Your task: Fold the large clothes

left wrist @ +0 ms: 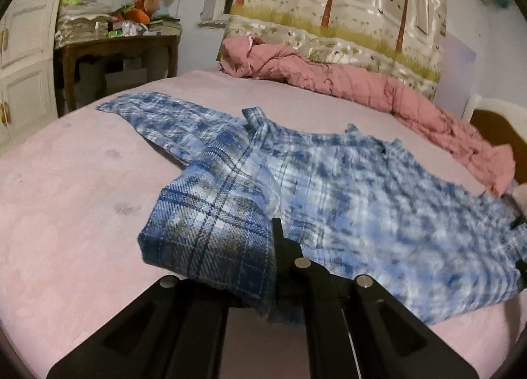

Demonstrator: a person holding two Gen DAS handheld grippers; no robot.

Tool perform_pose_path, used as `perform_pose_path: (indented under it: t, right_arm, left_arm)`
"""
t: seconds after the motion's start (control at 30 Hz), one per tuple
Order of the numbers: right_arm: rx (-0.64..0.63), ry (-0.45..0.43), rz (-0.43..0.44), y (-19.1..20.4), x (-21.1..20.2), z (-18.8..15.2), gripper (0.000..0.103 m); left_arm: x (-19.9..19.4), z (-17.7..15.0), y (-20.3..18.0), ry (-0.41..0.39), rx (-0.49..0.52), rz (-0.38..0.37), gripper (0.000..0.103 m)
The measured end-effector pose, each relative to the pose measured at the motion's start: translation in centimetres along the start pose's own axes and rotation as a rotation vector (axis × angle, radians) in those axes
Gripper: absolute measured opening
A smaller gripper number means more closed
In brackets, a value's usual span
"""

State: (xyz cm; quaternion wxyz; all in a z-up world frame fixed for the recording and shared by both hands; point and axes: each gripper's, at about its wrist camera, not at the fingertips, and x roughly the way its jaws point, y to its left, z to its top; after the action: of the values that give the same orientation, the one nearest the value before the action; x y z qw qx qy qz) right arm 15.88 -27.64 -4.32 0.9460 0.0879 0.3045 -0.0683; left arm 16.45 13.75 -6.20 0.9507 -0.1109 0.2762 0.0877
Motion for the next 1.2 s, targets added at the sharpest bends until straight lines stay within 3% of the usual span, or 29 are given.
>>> perform_pose_path:
  t: [0.1, 0.17, 0.23, 0.27, 0.3, 0.4, 0.53, 0.57, 0.63, 0.77, 0.83, 0.9, 0.97, 1.07, 1.17, 1.2]
  right_arm:
    - [-0.025, 0.049, -0.026, 0.1, 0.1, -1.6, 0.009]
    - [-0.057, 0.053, -0.032, 0.7, -0.6, -2.4, 0.015]
    - [-0.105, 0.021, -0.032, 1.3, -2.2, -3.0, 0.035]
    - [-0.111, 0.004, -0.027, 1.8, -2.9, -3.3, 0.057]
    - [-0.113, -0.028, -0.006, 2.1, -3.9, -3.4, 0.072]
    - [-0.124, -0.092, 0.051, 3.4, -5.9, -3.3, 0.08]
    - [-0.164, -0.187, 0.083, 5.8, -7.2, -2.5, 0.103]
    - [-0.169, -0.202, 0.084, 6.3, -7.2, -2.4, 0.103]
    - [-0.157, -0.194, 0.109, 7.2, -6.7, -2.2, 0.103]
    - [-0.126, -0.08, 0.228, 8.8, -4.2, -1.7, 0.103]
    - [-0.203, -0.011, 0.25, 10.4, -3.4, -2.1, 0.103]
    - [-0.3, 0.031, 0.251, 11.7, -3.2, -3.4, 0.103]
    - [-0.405, 0.083, 0.191, 12.9, -2.4, -4.9, 0.103]
    - [-0.519, 0.086, 0.025, 14.1, -0.7, -6.6, 0.103]
    - [-0.537, 0.072, -0.001, 14.7, 0.0, -6.3, 0.103]
    - [-0.546, 0.059, -0.021, 14.9, 0.2, -6.1, 0.095]
  left_arm:
    - [-0.2, -0.2, 0.2, 0.011, 0.023, -0.069, 0.009]
    - [-2.0, -0.6, -0.5, -0.051, 0.1, -0.113, 0.029]
    - [-3.9, -1.4, -1.5, -0.124, 0.189, -0.079, 0.039]
    - [-4.7, -1.8, -2.2, -0.155, 0.236, -0.063, 0.045]
    - [-5.3, -2.1, -2.9, -0.174, 0.271, -0.057, 0.047]
    - [-6.4, -2.4, -4.3, -0.207, 0.32, -0.064, 0.068]
    - [-6.6, -1.7, -4.2, -0.197, 0.261, -0.105, 0.098]
    - [-6.3, -1.7, -4.2, -0.175, 0.237, -0.122, 0.101]
    - [-5.6, -1.7, -4.2, -0.135, 0.211, -0.159, 0.101]
    - [-3.9, -1.5, -4.1, -0.048, 0.196, -0.145, 0.101]
    - [-3.9, -2.2, -4.2, -0.012, 0.228, -0.21, 0.101]
    - [-4.2, -3.6, -5.1, 0.006, 0.319, -0.226, 0.101]
    - [-3.7, -5.1, -6.1, 0.052, 0.391, -0.188, 0.098]
    - [-2.2, -6.4, -7.9, 0.089, 0.488, -0.144, 0.087]
    - [-0.9, -6.4, -9.3, 0.097, 0.546, -0.097, 0.081]
    - [-0.4, -6.2, -9.6, 0.11, 0.552, -0.093, 0.077]
